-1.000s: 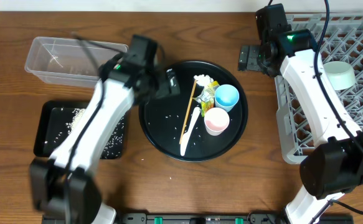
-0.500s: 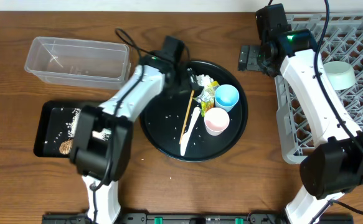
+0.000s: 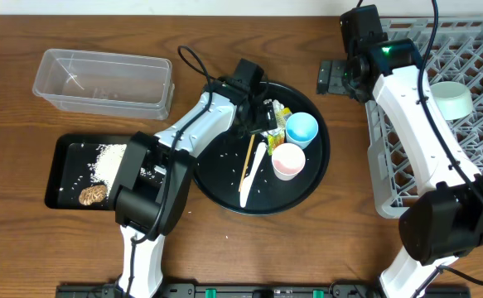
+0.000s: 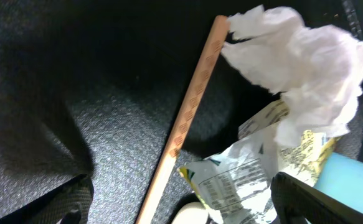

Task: Sort waste into correct bins and load items into the dishwasher rack
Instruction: 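Move the left gripper over the round tray to the yellow wrapper, then lower the left gripper and grasp the yellow snack wrapper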

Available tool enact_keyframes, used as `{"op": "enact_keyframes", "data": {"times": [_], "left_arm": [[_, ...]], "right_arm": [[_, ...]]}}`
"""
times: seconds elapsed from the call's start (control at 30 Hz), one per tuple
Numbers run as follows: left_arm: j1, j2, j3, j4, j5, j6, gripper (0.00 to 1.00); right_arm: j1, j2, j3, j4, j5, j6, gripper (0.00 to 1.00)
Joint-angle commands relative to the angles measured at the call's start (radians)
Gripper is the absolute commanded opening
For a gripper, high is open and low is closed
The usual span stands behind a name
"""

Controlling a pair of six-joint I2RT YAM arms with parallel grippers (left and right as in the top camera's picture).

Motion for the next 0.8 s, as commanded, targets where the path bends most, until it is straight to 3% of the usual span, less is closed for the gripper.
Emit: {"op": "enact_keyframes", "data": {"times": [0.0, 0.2, 0.43, 0.7, 0.77], "left_arm": [[0.002, 0.019, 0.021, 0.018, 0.006, -0.006, 0.88], [-0.001, 0.043, 0.021, 0.061, 0.010, -0.006, 0.80], [-0.001, 0.044, 0.021, 0.075, 0.010, -0.006, 0.58], [-0.001, 0.043, 0.021, 0.089, 0.010, -0.005, 0.46], [0.000, 0.043, 0.021, 0.091, 0.009, -0.005, 0.35]], "right_arm": [[-0.005, -0.031, 0.014, 0.000, 0.006, 0.010, 0.99], [-0.005, -0.031, 0.014, 0.000, 0.006, 0.010, 0.99], [-0.005, -0.031, 0.014, 0.000, 0.007, 0.010, 0.99], [-0.005, -0.031, 0.014, 0.000, 0.007, 0.010, 0.99], [-0.005, -0.031, 0.014, 0.000, 0.007, 0.010, 0.99]]}}
